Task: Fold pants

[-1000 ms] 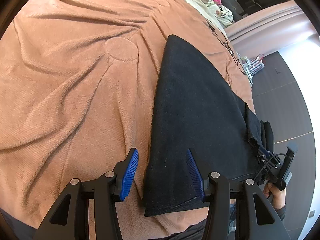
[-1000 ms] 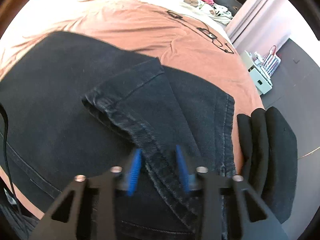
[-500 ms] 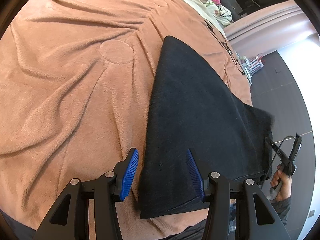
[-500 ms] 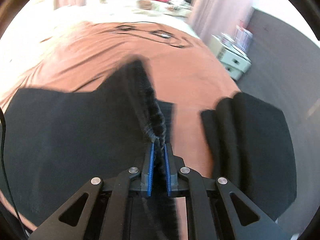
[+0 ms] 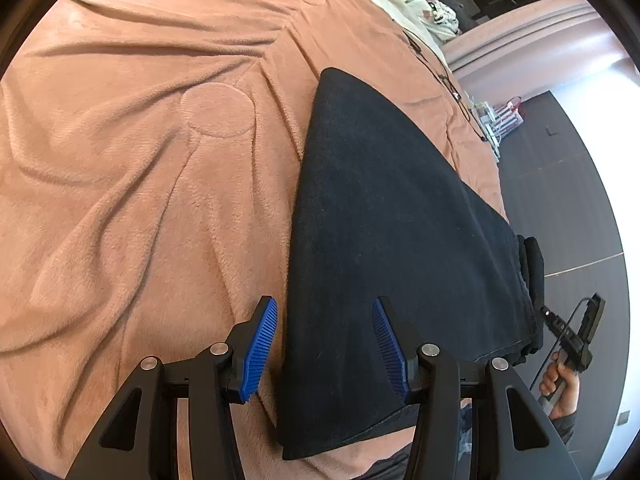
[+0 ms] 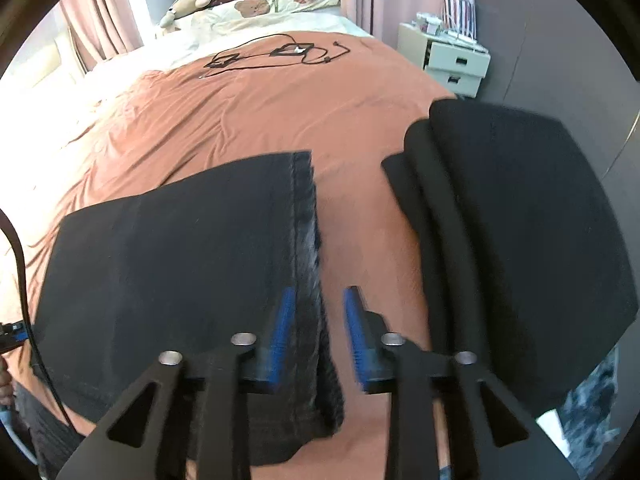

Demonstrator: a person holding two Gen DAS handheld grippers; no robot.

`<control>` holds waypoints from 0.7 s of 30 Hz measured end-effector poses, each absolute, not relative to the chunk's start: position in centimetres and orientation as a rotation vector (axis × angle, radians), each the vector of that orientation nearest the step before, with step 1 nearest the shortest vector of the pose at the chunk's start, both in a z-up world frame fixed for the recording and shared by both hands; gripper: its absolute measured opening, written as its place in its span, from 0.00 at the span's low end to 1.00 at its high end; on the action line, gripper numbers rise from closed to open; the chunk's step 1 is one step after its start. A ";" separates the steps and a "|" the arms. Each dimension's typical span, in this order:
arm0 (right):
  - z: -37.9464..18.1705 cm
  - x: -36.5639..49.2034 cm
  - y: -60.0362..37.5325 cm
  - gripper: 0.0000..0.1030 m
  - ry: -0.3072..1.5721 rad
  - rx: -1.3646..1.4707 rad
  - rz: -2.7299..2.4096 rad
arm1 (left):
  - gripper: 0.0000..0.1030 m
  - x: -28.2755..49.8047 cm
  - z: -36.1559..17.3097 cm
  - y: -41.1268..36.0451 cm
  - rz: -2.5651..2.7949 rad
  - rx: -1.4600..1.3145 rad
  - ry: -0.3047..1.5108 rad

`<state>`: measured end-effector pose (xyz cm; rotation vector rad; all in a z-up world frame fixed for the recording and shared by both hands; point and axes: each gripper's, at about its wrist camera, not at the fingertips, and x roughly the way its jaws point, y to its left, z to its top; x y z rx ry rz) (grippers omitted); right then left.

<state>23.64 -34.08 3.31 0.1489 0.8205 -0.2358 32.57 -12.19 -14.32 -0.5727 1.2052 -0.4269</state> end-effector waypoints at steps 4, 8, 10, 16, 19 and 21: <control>3.5 21.8 -34.0 0.52 0.804 0.193 -0.205 | 0.51 32.8 -14.5 -12.3 -0.440 -0.572 1.215; 3.3 18.6 -34.3 0.52 0.801 0.324 -0.192 | 0.51 32.7 -15.0 -12.2 -0.453 -0.587 1.228; 2.9 16.8 -34.3 0.52 0.791 0.399 -0.169 | 0.51 32.6 -15.4 -12.1 -0.462 -0.600 1.235; 0.9 13.9 -35.0 0.65 0.750 0.542 -0.091 | 0.51 33.1 -15.9 -11.7 -0.486 -0.630 1.239; -0.2 12.9 -35.7 0.68 0.728 0.624 -0.043 | 0.51 33.5 -16.0 -11.6 -0.493 -0.639 1.239; -1.2 12.7 -36.2 0.71 0.722 0.691 -0.005 | 0.51 33.8 -16.1 -11.8 -0.497 -0.640 1.237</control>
